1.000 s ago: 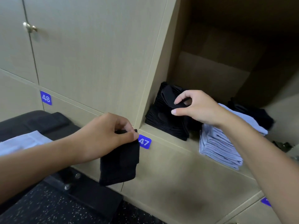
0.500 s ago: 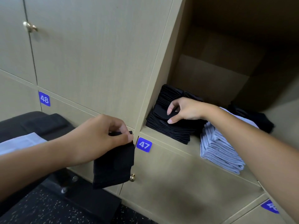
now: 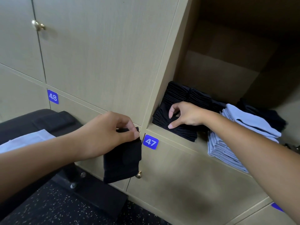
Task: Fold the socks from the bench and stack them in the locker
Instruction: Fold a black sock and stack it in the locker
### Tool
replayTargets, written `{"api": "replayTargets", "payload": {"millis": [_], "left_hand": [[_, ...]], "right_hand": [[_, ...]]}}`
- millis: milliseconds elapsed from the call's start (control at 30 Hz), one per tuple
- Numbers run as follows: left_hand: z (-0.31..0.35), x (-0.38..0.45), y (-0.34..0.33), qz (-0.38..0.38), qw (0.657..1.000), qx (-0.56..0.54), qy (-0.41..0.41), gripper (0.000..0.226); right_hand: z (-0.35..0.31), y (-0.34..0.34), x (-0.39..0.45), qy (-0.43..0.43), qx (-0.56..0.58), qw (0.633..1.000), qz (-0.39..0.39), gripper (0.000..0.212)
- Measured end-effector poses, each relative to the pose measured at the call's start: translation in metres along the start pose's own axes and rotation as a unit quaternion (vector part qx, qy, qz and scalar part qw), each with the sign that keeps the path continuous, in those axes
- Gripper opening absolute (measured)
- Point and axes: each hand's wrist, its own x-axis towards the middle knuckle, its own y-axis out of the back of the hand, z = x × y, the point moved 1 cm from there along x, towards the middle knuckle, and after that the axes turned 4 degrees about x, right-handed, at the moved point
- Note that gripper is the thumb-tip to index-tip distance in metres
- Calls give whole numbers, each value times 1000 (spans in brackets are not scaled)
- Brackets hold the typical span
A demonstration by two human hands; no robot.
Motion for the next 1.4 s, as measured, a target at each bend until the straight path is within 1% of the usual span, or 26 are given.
{"api": "replayTargets", "payload": {"millis": [133, 367, 500, 600, 700, 900, 1000, 1100, 1167, 1267, 1333, 1400], "left_hand": [[-1, 0, 0, 6, 1000, -13, -2, 13], [-1, 0, 3, 10, 999, -30, -7, 9], [-1, 0, 3, 23, 999, -37, 0, 11], [-1, 0, 3, 24, 999, -44, -2, 19], [1, 1, 1, 27, 998, -51, -3, 20], [6, 2, -3, 33, 995, -97, -1, 23], [10, 3, -4, 41, 991, -127, -3, 27], [11, 5, -6, 58, 984, -166, 11, 31], [13, 6, -8, 64, 978, -197, 18, 33], [17, 6, -11, 71, 964, -256, 31, 31], [19, 8, -14, 73, 958, -276, 37, 37], [21, 10, -15, 72, 958, -274, 36, 40]], "right_hand": [[-2, -4, -1, 6, -25, 999, 24, 36], [-2, -3, -11, 2, 7, 999, 39, 38], [-14, -10, -35, 39, 48, 990, 126, 32], [-29, -26, -58, 68, 106, 980, 151, 22], [-44, -43, -80, 78, 147, 976, 141, 17], [-64, -61, -111, 71, 263, 958, 89, 11], [-69, -64, -119, 60, 338, 937, 64, 18], [-72, -65, -124, 47, 357, 932, 47, 27], [-72, -66, -125, 38, 372, 926, 43, 29], [-73, -65, -127, 33, 382, 922, 46, 25], [-72, -62, -128, 29, 394, 917, 61, 23], [-70, -57, -129, 22, 412, 907, 86, 22]]}}
